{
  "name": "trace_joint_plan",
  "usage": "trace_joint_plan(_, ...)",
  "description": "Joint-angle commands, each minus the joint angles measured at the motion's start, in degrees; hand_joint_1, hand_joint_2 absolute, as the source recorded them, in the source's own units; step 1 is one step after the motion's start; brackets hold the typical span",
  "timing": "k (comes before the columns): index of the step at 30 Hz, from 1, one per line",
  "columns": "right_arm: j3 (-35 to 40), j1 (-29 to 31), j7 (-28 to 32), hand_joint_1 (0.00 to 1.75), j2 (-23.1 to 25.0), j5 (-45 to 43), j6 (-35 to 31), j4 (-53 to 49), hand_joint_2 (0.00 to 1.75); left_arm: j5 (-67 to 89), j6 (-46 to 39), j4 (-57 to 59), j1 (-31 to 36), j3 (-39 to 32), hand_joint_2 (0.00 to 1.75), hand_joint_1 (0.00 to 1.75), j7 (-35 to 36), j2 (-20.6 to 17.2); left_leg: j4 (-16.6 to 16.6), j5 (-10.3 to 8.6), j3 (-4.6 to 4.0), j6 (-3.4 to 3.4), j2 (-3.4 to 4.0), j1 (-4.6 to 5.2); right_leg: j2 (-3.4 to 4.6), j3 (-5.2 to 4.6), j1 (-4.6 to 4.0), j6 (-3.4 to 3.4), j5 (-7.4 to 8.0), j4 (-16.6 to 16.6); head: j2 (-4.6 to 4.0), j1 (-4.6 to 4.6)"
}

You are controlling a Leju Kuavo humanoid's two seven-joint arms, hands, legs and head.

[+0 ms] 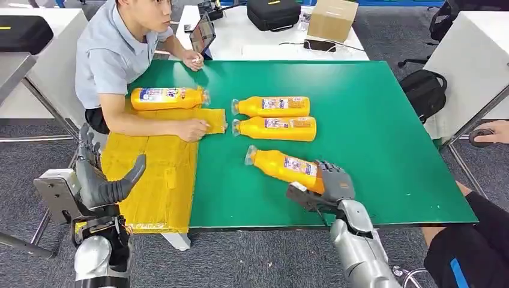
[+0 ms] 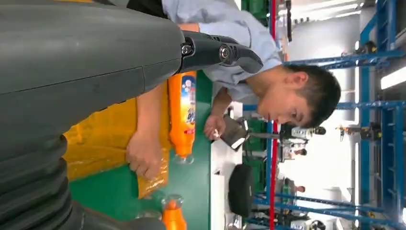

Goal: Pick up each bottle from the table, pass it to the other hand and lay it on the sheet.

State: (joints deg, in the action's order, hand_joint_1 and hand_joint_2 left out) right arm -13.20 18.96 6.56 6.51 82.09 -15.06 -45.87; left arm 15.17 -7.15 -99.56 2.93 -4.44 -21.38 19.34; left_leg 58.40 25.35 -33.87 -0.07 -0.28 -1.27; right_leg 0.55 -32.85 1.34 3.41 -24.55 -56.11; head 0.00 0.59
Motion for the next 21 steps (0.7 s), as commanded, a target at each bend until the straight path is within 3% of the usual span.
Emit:
trace_joint_plan(1,-6.64,1.13,0.03,1.75,-4.07,-2.79,4.61,19.37,1.75,1.18,1.1,7.56,2.74,-1.35,1.75,0.0,0.89,0.66,-0.17,-0.24,0.01,0.13,-0.19,-0.04,-0.23,0.09,-0.09,-0.18,0.2,0.26,0.0,0.0)
trace_joint_plan(2,-8.36,1.15,1.83,1.75,-3.97,-5.19,6.09,19.85,1.75,1.33,1.73,7.93,2.97,-1.34,1.75,0.0,0.79,0.66,-0.13,-0.14,0.49,0.1,-0.22,-0.06,-0.2,0.54,-0.1,-0.02,0.2,0.3,0.0,-0.02)
trace_joint_plan(6,-13.32,0.51,12.72,1.75,-3.77,-14.31,9.56,20.25,1.75,1.37,2.31,10.0,4.52,-1.41,1.75,0.0,0.36,0.66,-0.15,-0.28,0.46,0.24,-0.46,-0.11,-0.44,0.76,-0.15,-0.07,0.22,0.58,0.0,0.0)
trace_joint_plan(8,-14.45,-0.22,21.64,1.75,-2.4,-20.88,10.75,16.62,1.75,1.07,1.65,9.77,5.05,-1.15,1.75,0.0,-0.63,0.66,-0.19,-0.33,0.4,0.27,-0.49,-0.12,-0.5,0.74,-0.16,-0.09,0.27,0.67,0.0,0.0)
trace_joint_plan(10,-14.11,-1.02,26.24,1.75,-0.09,-27.07,13.41,10.22,1.75,1.03,0.85,8.49,4.9,-0.88,1.75,0.0,-0.9,0.66,-0.09,-0.14,0.64,0.25,-0.25,-0.13,-0.24,0.92,-0.17,-0.07,0.18,0.6,0.0,0.02)
trace_joint_plan(12,-11.75,-2.85,28.61,1.75,3.15,-32.82,14.8,-0.59,1.75,1.55,0.66,7.1,4.11,-0.16,1.75,0.0,-0.44,0.66,-0.16,-0.13,0.54,0.23,-0.06,-0.1,-0.07,0.74,-0.15,-0.08,0.31,0.58,0.0,0.02)
trace_joint_plan(16,-6.05,-4.81,29.15,1.75,8.12,-44.96,17.12,-21.51,1.75,1.06,9.79,12.39,3.16,2.79,1.75,0.0,2.03,0.66,-0.06,0.03,0.45,0.22,0.17,-0.05,0.17,1.11,-0.1,0.01,0.25,0.34,0.0,-0.02)
trace_joint_plan(21,-0.35,-3.9,30.48,1.75,9.2,-50.6,18.06,-27.39,1.75,-1.14,21.48,18.9,0.84,7.69,1.75,0.0,-0.93,0.2,0.01,-0.13,-0.28,0.19,0.15,0.04,0.32,0.48,0.02,0.26,0.26,0.05,0.0,-0.06)
